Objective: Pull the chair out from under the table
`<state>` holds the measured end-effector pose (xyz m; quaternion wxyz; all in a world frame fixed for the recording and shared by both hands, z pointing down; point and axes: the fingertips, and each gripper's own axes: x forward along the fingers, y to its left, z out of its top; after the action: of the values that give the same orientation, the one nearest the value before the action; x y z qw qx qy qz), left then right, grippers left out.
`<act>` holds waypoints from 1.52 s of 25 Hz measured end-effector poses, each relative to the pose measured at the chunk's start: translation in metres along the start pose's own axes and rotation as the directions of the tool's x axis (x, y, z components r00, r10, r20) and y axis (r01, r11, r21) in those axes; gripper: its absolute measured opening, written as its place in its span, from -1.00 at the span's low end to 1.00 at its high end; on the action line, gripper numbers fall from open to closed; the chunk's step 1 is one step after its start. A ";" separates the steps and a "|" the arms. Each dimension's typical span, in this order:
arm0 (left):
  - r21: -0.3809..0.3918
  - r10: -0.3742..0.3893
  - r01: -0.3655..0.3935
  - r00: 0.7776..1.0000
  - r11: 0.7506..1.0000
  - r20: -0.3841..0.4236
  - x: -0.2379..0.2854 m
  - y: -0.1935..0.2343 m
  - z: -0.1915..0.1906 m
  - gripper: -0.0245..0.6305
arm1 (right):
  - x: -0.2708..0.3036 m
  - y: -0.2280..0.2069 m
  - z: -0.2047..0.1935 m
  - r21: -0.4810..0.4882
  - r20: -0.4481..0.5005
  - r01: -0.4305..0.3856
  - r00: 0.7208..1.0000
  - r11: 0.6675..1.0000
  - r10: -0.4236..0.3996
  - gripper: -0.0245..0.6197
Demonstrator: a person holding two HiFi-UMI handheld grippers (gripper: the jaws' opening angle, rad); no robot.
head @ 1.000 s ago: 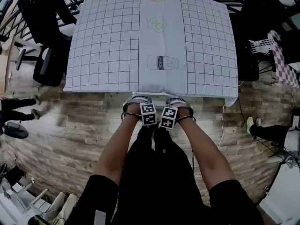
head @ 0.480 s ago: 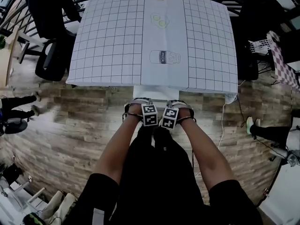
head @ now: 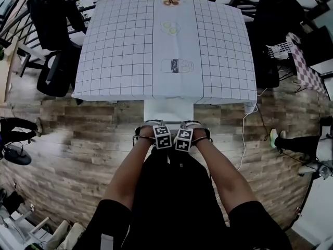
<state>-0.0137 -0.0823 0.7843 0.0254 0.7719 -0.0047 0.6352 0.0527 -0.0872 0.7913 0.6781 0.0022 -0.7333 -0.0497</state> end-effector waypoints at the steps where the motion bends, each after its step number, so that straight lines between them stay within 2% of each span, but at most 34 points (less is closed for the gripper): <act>1: 0.003 -0.002 0.002 1.000 1.000 0.001 0.000 -0.004 0.000 -0.68 | -0.001 0.004 0.000 0.005 0.001 -0.001 1.000 1.000 0.001 -0.70; 7: 0.042 0.012 -0.012 1.000 0.999 -0.003 0.000 -0.027 -0.004 -0.69 | -0.001 0.029 0.005 0.029 -0.003 -0.005 1.000 1.000 0.005 -0.70; 14: 0.030 0.000 0.001 1.000 1.000 -0.018 0.000 -0.058 -0.005 -0.69 | -0.005 0.059 0.007 0.045 -0.004 -0.016 1.000 0.999 0.016 -0.70; 20: 0.009 0.012 -0.012 1.000 1.000 -0.009 0.001 -0.084 -0.008 -0.68 | -0.005 0.084 0.009 0.056 -0.010 -0.035 0.999 0.998 0.036 -0.70; 25: 0.000 -0.011 0.011 1.000 1.000 0.006 0.001 -0.118 -0.005 -0.68 | -0.009 0.117 0.007 0.054 -0.038 -0.062 0.997 0.997 0.064 -0.70; 38: 0.006 0.013 -0.013 1.000 1.000 -0.008 0.002 -0.182 -0.010 -0.68 | -0.013 0.183 0.013 0.072 -0.021 -0.055 0.998 0.996 0.056 -0.70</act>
<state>-0.0164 0.1004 0.7817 0.0192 0.7694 -0.0077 0.6385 0.0524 0.0966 0.7916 0.6872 0.0065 -0.7264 -0.0048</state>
